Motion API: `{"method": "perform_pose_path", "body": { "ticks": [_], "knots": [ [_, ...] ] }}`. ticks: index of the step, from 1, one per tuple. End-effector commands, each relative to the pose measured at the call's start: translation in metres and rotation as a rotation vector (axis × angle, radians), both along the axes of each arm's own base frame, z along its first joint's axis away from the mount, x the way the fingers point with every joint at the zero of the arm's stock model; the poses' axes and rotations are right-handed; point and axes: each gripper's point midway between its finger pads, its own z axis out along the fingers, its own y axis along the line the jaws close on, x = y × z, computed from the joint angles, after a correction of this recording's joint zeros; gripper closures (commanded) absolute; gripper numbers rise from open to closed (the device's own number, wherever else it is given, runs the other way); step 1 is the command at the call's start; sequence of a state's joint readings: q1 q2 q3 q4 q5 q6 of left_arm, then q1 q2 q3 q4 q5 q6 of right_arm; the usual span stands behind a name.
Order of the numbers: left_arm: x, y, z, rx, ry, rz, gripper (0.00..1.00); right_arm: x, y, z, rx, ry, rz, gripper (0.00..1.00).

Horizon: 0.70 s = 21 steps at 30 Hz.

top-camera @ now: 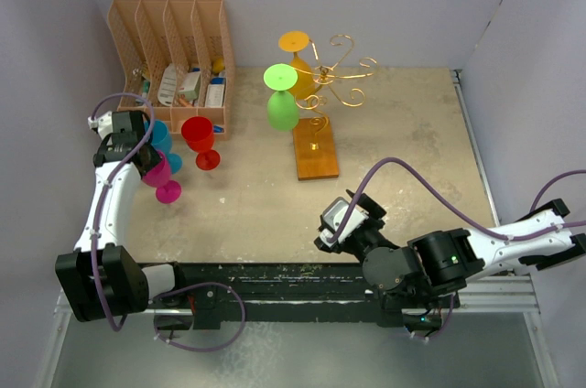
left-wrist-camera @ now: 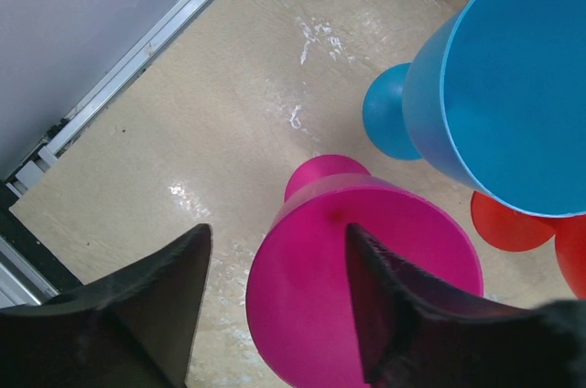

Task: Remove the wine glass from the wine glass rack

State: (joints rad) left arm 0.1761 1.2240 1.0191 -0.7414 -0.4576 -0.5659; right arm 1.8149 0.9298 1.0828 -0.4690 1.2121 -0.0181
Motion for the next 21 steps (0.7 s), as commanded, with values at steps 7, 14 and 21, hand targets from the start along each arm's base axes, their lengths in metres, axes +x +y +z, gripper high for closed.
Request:
{"method": "perform_pose_path", "body": {
  "ticks": [7,14,21],
  "knots": [
    [-0.001,0.007,0.049,0.032,-0.175,0.062,0.11,-0.003,0.004,0.023,0.111,0.046,0.01,0.29],
    [-0.012,-0.01,0.092,0.012,-0.393,-0.005,0.02,-0.013,0.022,0.031,0.134,0.084,0.082,0.28],
    [-0.009,-0.049,0.129,-0.048,-0.6,-0.237,0.02,-0.004,0.037,0.081,0.262,0.092,0.098,0.22]
  ]
}}
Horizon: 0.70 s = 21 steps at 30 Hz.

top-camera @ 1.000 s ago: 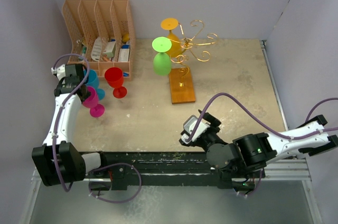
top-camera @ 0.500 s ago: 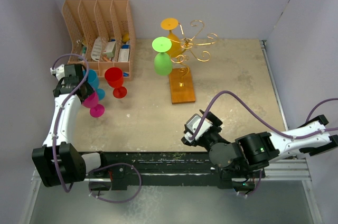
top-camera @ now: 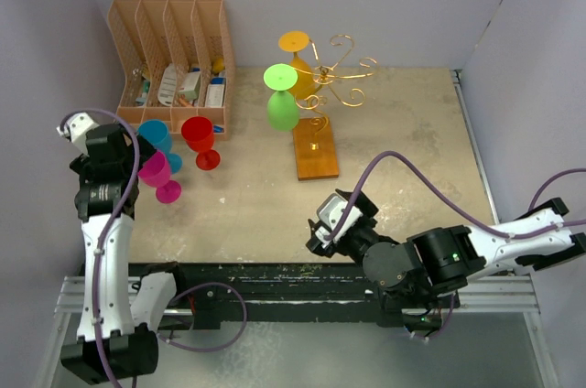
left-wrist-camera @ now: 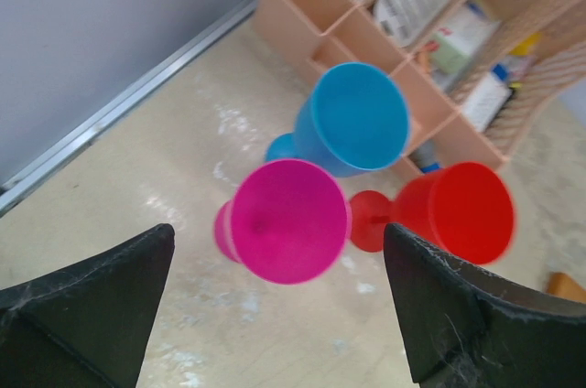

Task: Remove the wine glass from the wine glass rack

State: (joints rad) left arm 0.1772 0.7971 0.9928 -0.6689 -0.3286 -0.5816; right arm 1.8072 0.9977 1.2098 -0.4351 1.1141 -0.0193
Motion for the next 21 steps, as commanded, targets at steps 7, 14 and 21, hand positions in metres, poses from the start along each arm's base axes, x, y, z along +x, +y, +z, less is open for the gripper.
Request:
{"method": "perform_pose_path", "body": {
  "ticks": [7,14,21],
  "knots": [
    [0.018,-0.063,0.039,0.002,-0.217,-0.383,0.09,0.097,0.027,0.11,0.316,0.169,0.004,0.23],
    [0.01,-0.104,0.061,0.023,-0.336,-0.607,0.22,0.198,0.051,0.166,0.578,0.453,0.146,0.3],
    [0.006,-0.122,0.064,0.015,-0.356,-0.686,0.23,0.269,0.034,0.147,0.78,0.754,0.223,0.42]
  ]
}}
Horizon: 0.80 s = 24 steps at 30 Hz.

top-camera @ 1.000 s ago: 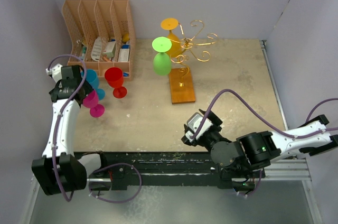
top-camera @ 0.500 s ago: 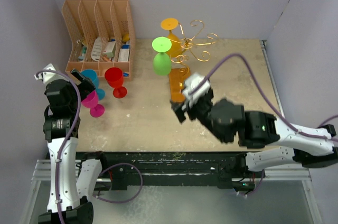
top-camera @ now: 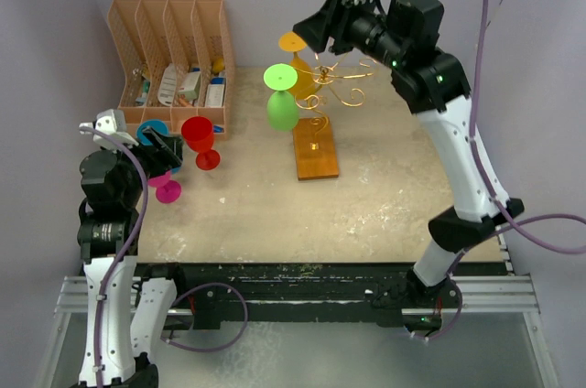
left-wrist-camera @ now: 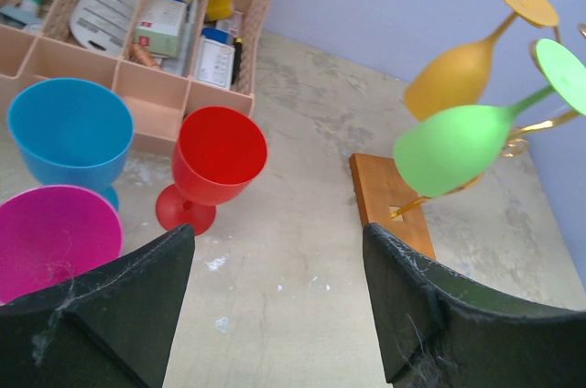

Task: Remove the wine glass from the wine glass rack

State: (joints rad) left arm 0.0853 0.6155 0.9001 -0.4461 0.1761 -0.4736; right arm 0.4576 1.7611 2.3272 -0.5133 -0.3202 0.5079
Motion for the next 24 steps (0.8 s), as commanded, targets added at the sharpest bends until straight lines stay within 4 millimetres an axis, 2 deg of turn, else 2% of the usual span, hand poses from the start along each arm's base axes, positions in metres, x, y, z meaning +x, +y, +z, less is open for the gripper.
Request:
{"method": "perform_pose_path", "body": {
  "ticks": [1,7,16,24],
  "knots": [
    [0.003,-0.013,0.012,0.023,-0.062,-0.077,0.23,-0.023,0.02,-0.005,0.143,0.184,0.255,0.42],
    [0.002,-0.014,0.012,0.018,-0.062,-0.077,0.23,-0.008,0.027,-0.046,0.081,0.276,0.262,0.47],
    [0.003,-0.014,0.01,0.016,-0.055,-0.08,0.22,0.004,0.017,-0.085,-0.014,0.33,0.178,0.49],
    [0.004,-0.015,0.008,0.015,-0.051,-0.084,0.22,0.01,0.014,-0.1,-0.052,0.345,0.146,0.5]
  ]
}}
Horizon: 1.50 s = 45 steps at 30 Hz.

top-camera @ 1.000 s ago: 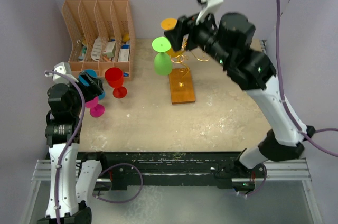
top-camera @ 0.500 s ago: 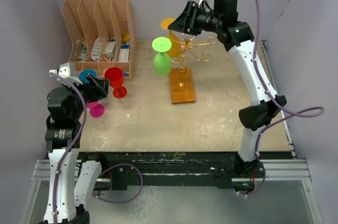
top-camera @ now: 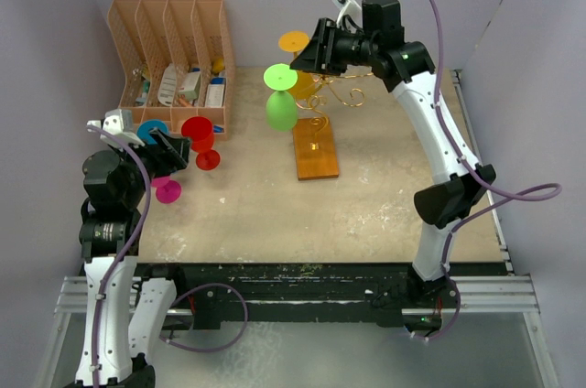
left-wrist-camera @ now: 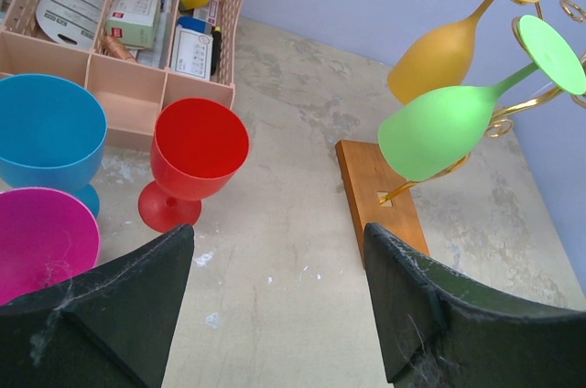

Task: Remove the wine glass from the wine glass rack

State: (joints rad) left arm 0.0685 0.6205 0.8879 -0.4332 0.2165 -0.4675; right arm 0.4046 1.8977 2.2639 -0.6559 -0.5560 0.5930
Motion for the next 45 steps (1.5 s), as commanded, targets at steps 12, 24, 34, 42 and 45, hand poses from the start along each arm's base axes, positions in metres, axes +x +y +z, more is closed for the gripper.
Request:
{"method": "perform_pose_path", "body": {
  "ticks": [12,24,34,42,45],
  "knots": [
    [0.004,-0.004,0.012,0.014,-0.052,-0.026,0.22,0.003,0.008,-0.008,-0.043,-0.028,0.008,0.53],
    [0.003,-0.004,0.013,0.014,-0.056,-0.027,0.21,0.004,0.014,-0.011,-0.037,-0.029,0.023,0.56],
    [0.002,-0.003,0.011,0.014,-0.051,-0.021,0.21,-0.008,0.027,0.002,0.058,-0.024,0.103,0.68],
    [0.003,-0.003,0.012,0.014,-0.05,-0.018,0.21,-0.011,0.03,0.003,0.092,-0.021,0.119,0.78],
    [0.003,-0.003,0.011,0.014,-0.049,-0.018,0.21,-0.012,0.029,0.005,0.104,-0.022,0.114,0.9]
  ]
}}
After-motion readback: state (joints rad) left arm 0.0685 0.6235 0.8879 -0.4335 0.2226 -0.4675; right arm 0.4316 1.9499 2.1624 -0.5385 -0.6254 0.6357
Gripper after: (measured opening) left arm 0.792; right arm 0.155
